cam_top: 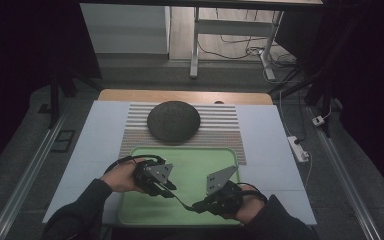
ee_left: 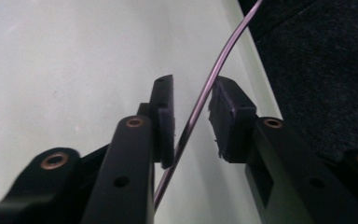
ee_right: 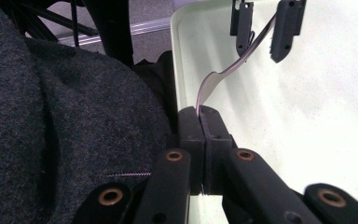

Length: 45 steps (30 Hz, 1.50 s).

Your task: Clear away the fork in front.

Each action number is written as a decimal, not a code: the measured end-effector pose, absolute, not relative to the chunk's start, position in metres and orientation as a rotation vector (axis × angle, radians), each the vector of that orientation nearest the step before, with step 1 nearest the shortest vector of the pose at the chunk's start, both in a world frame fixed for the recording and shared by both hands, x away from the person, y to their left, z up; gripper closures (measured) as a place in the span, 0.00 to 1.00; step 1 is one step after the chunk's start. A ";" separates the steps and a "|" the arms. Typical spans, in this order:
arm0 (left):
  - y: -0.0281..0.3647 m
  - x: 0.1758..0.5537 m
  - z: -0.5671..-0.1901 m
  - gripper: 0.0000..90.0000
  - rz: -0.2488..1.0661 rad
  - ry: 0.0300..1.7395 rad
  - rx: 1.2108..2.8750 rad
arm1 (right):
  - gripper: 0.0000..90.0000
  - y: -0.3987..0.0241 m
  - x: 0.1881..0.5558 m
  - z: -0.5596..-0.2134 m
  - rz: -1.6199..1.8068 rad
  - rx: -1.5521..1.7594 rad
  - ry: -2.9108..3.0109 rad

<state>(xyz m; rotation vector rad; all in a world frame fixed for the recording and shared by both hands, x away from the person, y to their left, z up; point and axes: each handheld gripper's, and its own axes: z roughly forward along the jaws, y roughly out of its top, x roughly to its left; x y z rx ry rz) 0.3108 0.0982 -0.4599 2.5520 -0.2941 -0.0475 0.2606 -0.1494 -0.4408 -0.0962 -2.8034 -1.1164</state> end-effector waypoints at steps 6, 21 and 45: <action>0.094 0.311 -0.461 0.84 -0.067 -0.359 2.569 | 0.99 -0.149 0.261 -0.441 -1.096 -0.078 -2.811; 0.093 0.306 -0.466 0.96 -0.073 -0.491 2.564 | 0.86 -0.153 0.267 -0.446 -1.142 -0.132 -2.827; 0.117 0.320 -0.464 0.96 -0.129 0.231 2.592 | 0.30 -0.180 0.280 -0.442 -1.333 -0.613 -2.922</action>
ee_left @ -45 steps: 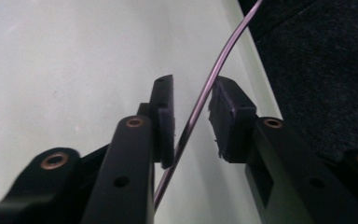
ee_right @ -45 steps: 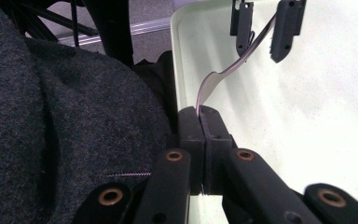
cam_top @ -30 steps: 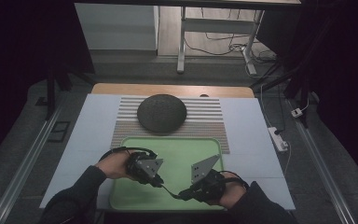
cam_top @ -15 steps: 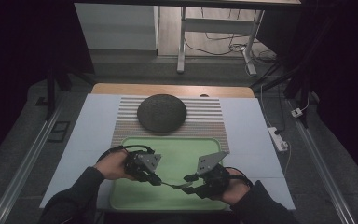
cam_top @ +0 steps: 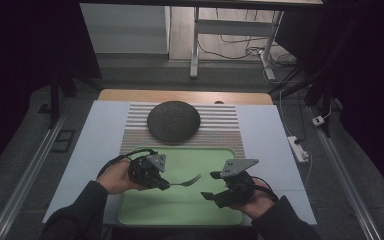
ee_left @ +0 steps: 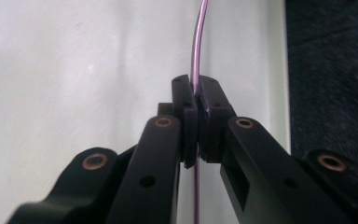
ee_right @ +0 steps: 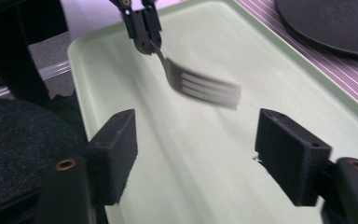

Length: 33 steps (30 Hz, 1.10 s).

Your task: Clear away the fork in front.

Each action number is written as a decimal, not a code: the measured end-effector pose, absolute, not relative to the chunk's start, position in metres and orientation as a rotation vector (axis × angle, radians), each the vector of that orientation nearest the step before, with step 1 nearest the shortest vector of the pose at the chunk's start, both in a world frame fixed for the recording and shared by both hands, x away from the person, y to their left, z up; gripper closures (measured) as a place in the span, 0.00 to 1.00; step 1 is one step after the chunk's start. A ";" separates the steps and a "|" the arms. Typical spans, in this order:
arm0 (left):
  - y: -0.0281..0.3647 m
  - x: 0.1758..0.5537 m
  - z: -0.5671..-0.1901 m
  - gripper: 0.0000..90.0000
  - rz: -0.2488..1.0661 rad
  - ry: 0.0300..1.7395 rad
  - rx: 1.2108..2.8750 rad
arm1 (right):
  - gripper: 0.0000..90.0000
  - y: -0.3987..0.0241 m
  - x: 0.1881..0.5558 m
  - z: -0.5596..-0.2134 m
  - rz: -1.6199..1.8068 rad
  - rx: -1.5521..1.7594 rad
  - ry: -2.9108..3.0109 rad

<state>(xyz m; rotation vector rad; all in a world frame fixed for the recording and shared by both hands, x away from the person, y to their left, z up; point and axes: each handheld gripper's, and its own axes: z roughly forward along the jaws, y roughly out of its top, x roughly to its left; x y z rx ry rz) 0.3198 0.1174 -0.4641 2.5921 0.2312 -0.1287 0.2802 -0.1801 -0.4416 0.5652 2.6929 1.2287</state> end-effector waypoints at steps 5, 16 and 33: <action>0.126 0.319 -0.466 0.96 -0.095 0.408 2.591 | 0.20 -0.188 0.279 -0.445 1.191 0.623 2.656; 0.144 0.313 -0.469 0.96 -0.043 0.756 2.508 | 0.07 -0.212 0.276 -0.454 1.173 0.762 2.624; 0.161 0.288 -0.483 0.96 0.026 1.205 2.306 | 0.00 -0.236 0.261 -0.455 1.146 0.811 2.554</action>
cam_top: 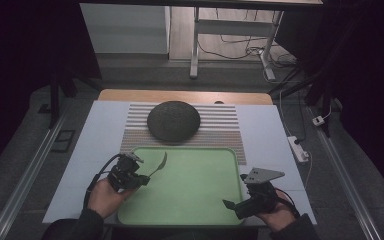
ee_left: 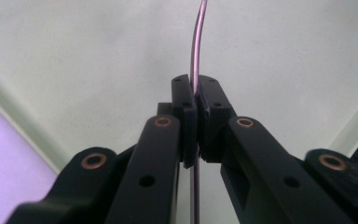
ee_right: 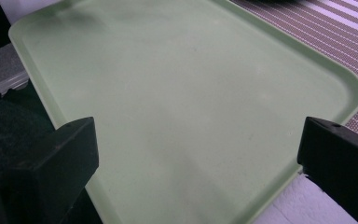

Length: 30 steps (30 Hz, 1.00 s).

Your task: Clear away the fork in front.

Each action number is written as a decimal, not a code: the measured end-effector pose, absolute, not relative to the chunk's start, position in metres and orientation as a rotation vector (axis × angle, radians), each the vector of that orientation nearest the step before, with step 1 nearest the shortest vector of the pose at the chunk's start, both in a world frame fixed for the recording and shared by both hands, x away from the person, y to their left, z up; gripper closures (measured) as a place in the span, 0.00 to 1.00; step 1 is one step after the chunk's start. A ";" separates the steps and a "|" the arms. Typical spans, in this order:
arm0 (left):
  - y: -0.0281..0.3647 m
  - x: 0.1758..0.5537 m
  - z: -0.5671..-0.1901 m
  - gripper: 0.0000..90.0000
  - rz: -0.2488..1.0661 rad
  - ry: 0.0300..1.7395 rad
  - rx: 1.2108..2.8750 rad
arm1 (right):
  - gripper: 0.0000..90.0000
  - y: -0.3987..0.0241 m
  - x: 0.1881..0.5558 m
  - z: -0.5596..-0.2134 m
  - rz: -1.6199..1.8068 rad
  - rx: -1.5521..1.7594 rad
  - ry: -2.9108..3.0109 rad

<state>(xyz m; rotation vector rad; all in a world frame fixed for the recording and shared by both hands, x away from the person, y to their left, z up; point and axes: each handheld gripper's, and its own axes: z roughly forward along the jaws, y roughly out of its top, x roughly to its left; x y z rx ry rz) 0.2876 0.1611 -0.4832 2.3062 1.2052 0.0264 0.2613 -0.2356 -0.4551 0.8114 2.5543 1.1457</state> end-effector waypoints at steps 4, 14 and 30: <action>0.160 0.284 -0.489 0.96 0.054 1.326 2.243 | 0.00 -0.238 0.258 -0.456 1.126 0.817 2.555; 0.170 0.290 -0.503 0.95 0.117 1.564 2.110 | 0.00 -0.245 0.250 -0.457 1.100 0.822 2.563; 0.174 0.295 -0.514 0.91 0.080 1.652 2.122 | 0.00 -0.247 0.248 -0.459 1.086 0.832 2.574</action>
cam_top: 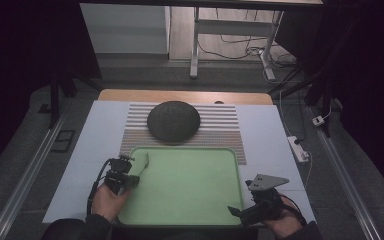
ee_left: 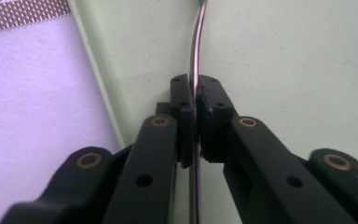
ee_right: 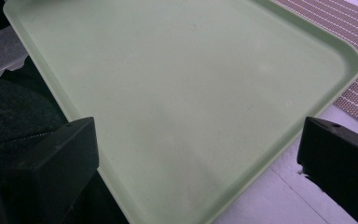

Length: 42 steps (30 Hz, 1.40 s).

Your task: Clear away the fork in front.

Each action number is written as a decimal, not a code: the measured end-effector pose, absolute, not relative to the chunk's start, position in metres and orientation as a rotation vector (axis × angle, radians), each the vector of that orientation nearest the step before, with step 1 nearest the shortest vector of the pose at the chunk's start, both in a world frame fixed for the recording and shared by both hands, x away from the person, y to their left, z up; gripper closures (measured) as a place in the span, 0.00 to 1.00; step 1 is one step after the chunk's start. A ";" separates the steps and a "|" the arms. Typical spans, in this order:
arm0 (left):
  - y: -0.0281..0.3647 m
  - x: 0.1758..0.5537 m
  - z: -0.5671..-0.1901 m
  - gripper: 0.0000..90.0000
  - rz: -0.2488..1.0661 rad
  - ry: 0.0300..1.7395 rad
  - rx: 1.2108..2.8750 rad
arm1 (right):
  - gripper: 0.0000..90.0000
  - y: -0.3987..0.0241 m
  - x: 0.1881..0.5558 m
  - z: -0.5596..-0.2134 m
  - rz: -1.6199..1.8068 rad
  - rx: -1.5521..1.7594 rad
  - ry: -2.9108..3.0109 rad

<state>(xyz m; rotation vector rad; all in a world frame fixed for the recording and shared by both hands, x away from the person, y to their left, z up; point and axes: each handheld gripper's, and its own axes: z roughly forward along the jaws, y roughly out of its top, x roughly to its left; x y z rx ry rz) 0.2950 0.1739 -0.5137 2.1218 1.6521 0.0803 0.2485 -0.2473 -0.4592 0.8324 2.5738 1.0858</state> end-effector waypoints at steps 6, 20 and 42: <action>0.179 0.295 -0.506 0.83 0.091 1.620 2.090 | 0.00 -0.251 0.247 -0.459 1.087 0.860 2.567; 0.193 0.332 -0.498 0.98 0.080 1.439 2.063 | 0.00 -0.265 0.234 -0.457 1.106 0.916 2.546; 0.158 0.344 -0.500 0.99 0.125 1.251 2.185 | 0.00 -0.268 0.235 -0.457 1.124 0.937 2.558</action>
